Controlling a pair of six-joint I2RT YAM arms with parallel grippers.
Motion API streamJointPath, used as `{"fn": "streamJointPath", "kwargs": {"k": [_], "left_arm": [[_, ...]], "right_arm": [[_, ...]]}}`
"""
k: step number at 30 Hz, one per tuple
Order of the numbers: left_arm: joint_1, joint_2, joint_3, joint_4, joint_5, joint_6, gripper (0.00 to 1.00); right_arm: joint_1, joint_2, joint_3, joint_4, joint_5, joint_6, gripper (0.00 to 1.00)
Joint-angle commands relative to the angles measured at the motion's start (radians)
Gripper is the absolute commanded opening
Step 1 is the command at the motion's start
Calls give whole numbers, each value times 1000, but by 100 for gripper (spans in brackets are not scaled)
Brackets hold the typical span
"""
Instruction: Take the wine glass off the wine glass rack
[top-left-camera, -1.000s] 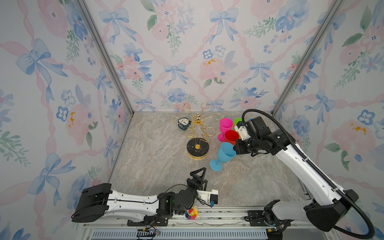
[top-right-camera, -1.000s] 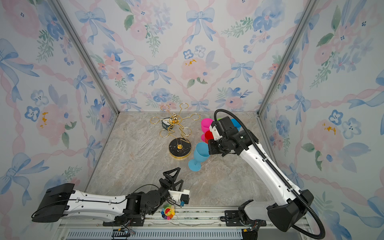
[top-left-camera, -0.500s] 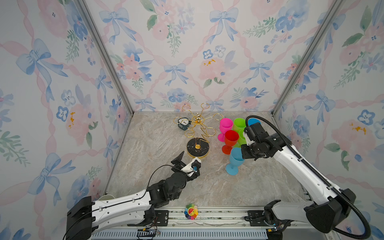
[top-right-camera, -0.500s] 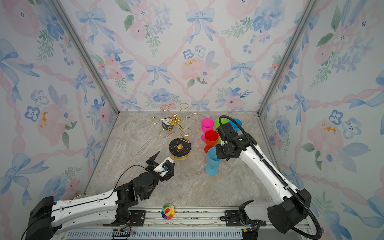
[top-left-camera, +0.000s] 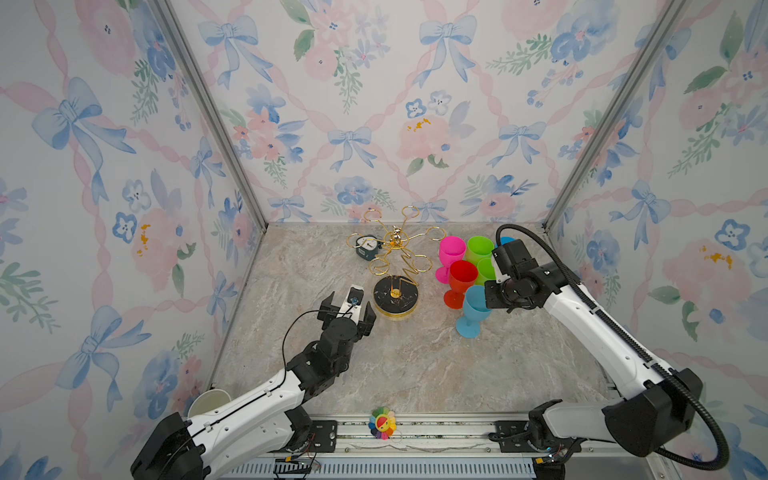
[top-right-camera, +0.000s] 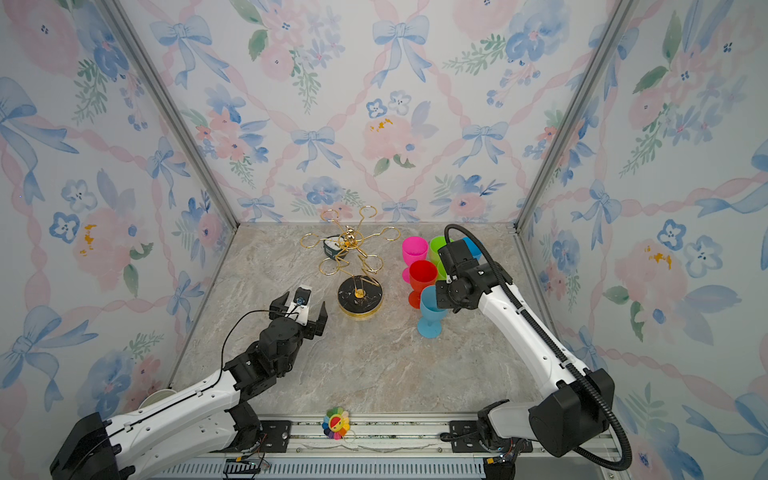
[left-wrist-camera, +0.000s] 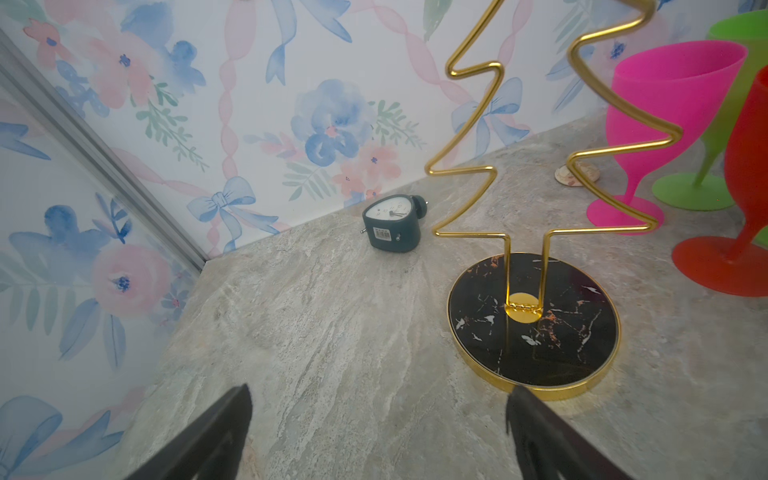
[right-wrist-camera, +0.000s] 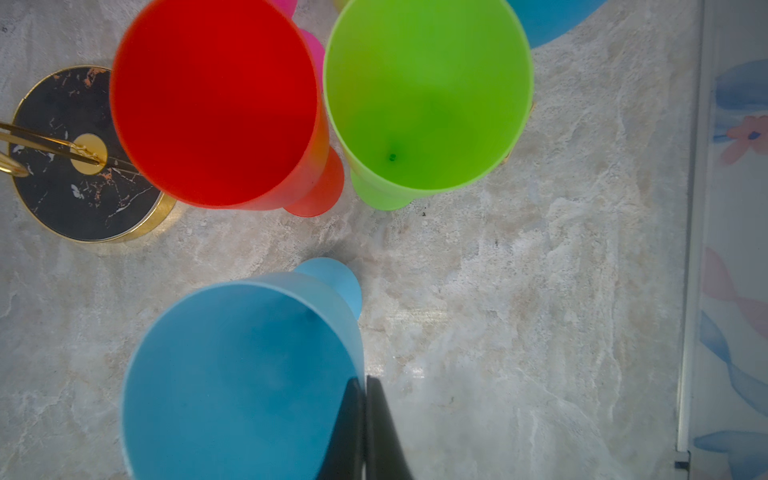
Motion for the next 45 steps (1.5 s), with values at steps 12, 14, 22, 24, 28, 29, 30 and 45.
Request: {"fn": "streamJointPath", "kwargs": {"k": [12,14,22,24,28,29,30,45], "left_arm": [[134,2,-43,49,58,-109,98],[141,2,-46,54,60,-114,98],[168,10,-48,60,67,-114,98],[173,10,-50,61,70,-116,98],[176,12,-51,64,73,-119,98],[177,12,-52,63,73,-120,98],[178,13,-53,65,74,-119,98],[255,52,-64,123,94,-112,98]], "right_arm": [[-27,15,-48,85,18,-25,0],[-29,15,-51,85,20,-26,0],[-35,17,-60,79,25,-30,0],[-34,15,-64,78,24,-31,0],[-36,13,-68,76,26,-32,2],[-35,12,-68,76,26,-32,2],[-37,11,-68,76,24,-33,4],[-49,-30,6,61,-4,-48,32]]}}
